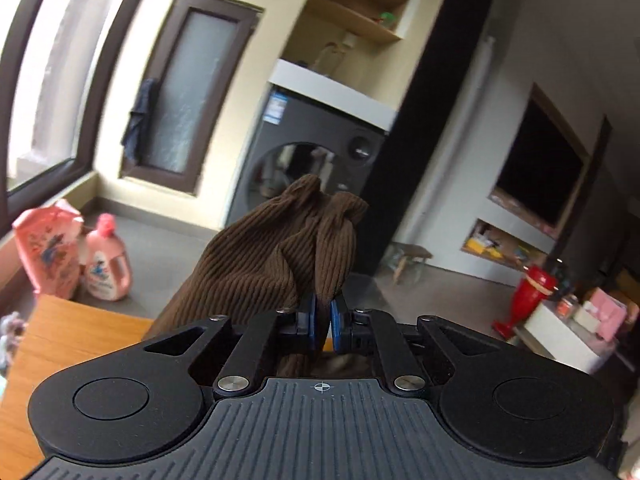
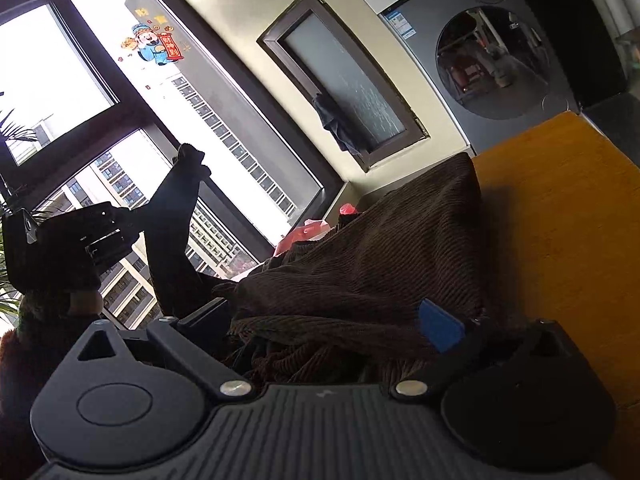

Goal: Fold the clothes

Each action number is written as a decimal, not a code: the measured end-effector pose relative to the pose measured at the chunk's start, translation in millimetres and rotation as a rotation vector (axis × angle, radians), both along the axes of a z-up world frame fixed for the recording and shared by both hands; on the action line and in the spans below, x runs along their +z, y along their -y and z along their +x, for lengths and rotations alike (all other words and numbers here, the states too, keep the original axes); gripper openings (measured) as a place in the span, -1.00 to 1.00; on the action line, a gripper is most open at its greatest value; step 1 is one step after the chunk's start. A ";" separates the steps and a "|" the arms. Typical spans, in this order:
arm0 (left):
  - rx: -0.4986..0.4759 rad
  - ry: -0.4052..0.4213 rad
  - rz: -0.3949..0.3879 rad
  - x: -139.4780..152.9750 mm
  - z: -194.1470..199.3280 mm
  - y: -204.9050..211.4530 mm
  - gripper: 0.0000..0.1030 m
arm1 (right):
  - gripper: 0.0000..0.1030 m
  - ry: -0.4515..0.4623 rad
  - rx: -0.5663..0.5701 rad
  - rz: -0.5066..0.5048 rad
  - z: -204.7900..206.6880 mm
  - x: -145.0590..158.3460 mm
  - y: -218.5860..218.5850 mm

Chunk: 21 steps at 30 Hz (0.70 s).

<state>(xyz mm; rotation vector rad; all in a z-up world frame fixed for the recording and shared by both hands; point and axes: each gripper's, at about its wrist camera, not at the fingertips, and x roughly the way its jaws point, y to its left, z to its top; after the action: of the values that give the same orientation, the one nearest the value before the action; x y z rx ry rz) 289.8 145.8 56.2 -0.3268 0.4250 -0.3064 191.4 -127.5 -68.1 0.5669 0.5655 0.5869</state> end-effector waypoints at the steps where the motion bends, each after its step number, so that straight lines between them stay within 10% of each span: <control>1: -0.074 -0.024 -0.003 -11.8 2.0 14.8 -0.50 | 1.00 0.000 -0.002 0.003 0.0 -0.5 0.3; 10: -0.201 -0.095 0.017 -55.2 -28.3 29.5 0.79 | 1.00 -0.027 0.016 0.035 4.5 -5.3 3.0; 21: -0.300 -0.370 -0.026 -99.4 -118.6 -13.2 0.96 | 1.00 -0.043 0.109 -0.146 8.1 8.2 -24.4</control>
<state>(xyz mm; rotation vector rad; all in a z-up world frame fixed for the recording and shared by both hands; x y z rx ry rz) 171.3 159.0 -43.2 -0.3463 0.8386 -0.5481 199.4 -103.1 -59.9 0.4134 0.6775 0.6315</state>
